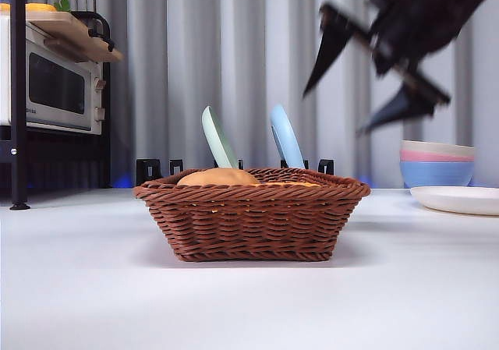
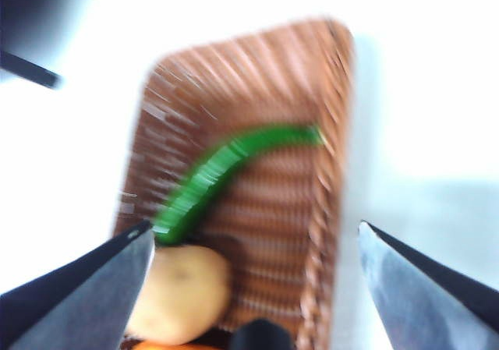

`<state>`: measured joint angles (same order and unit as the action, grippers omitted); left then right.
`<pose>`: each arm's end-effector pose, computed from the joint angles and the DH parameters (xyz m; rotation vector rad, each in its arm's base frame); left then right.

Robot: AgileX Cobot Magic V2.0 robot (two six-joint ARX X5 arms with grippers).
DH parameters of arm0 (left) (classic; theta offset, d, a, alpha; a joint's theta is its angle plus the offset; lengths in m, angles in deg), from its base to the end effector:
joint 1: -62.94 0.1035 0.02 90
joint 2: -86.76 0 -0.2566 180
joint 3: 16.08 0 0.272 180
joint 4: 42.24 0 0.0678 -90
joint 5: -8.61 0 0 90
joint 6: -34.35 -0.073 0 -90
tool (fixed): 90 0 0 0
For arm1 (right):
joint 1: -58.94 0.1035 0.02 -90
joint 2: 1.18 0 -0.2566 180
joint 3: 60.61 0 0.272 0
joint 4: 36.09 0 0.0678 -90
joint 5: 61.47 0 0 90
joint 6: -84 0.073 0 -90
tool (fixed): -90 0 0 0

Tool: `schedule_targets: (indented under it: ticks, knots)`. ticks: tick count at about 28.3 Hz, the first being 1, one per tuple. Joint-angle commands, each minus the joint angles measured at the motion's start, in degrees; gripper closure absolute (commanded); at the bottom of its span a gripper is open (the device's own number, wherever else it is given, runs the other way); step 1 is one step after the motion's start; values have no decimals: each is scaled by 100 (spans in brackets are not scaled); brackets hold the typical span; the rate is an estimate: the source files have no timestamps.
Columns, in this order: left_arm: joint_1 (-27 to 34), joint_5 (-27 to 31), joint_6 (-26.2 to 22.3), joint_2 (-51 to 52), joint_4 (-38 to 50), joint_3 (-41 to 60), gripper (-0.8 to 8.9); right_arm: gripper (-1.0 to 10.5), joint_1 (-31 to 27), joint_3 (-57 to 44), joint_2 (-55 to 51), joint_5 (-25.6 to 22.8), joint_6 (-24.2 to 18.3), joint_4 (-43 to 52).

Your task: Pick up the basket,pick up the corn from the table,pick up the potato from the table,pick up the cucumber from the table,put all items into the basket

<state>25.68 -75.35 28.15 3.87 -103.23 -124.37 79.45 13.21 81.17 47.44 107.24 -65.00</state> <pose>0.2817 -0.2046 0.3931 0.3345 0.5564 -0.5594 0.3322 0.1495 0.2343 0.3659 0.7908 0.5184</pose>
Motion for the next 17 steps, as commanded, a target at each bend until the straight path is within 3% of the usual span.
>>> schedule_targets:
  ticks: [1, 3, 5, 8, 12, 17]
  knots:
    - [48, 7, -160, 160, -55, 17, 632, 677, 11, 26, -535, 17, -807, -92]
    - [50, -4, -208, 273, -170, 17, 802, 850, 11, 26, -894, 17, -1073, -181]
    - [50, 11, -291, 404, -350, 17, 821, 971, 11, 26, -1220, 15, -1327, -262]
    - [66, 140, -289, 654, -601, 24, 821, 959, 11, 26, -1663, -48, -1565, -444]
    - [66, 299, -271, 1091, -564, 267, 821, 959, 28, 24, -2098, -723, -1923, -763]
    - [66, 503, -140, 2105, 35, 1506, 821, 959, 208, -140, -2603, -1075, -2103, -787]
